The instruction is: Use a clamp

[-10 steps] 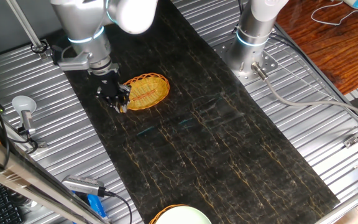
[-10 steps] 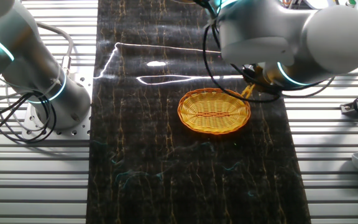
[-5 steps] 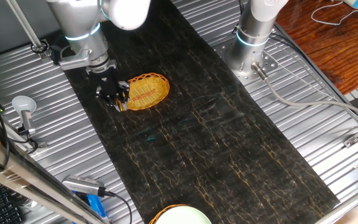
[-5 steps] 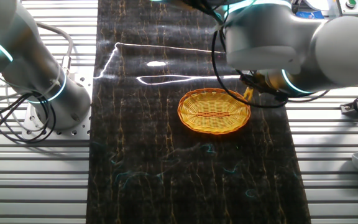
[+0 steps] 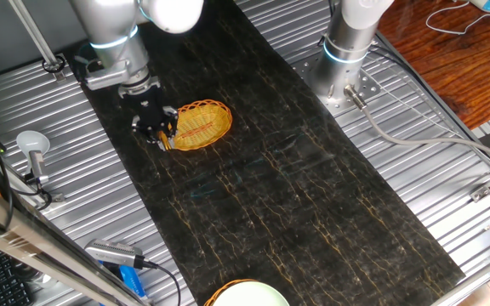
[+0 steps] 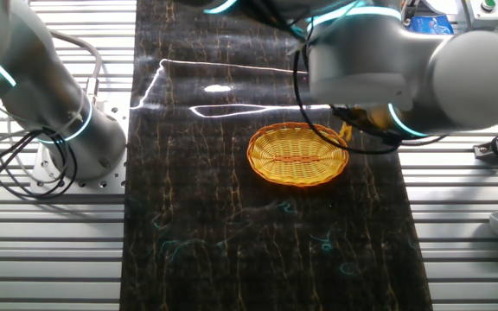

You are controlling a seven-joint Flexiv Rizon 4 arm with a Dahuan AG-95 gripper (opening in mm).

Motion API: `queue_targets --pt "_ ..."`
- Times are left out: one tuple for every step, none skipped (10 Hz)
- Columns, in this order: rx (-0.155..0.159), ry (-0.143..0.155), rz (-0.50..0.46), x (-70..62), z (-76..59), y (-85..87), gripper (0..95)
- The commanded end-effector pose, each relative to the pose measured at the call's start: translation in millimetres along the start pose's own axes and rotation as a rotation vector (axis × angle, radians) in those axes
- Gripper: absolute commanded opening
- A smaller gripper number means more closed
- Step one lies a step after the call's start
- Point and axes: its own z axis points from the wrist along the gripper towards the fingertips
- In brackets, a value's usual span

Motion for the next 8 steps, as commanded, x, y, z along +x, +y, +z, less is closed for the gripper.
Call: queue_targets --pt "0.017 -0.026 -0.041 0.6 -1.4 1.3 0.0" --pt "0.021 -0.045 -0.048 0.7 -1.2 1.3 0.0" --pt "0.023 -0.060 -0.053 0.7 -1.2 1.3 0.0" --pt "0.024 -0.061 -0.053 0.7 -1.2 1.3 0.0" --pt "0.025 -0.061 -0.057 0.9 -0.7 1.1 0.0" --pt "0.024 -0.076 -0.066 1.3 0.1 0.8 0.0" --pt "0.024 -0.097 -0.074 1.5 0.4 0.9 0.0" --pt "0.025 -0.099 -0.076 1.6 0.5 0.9 0.0"
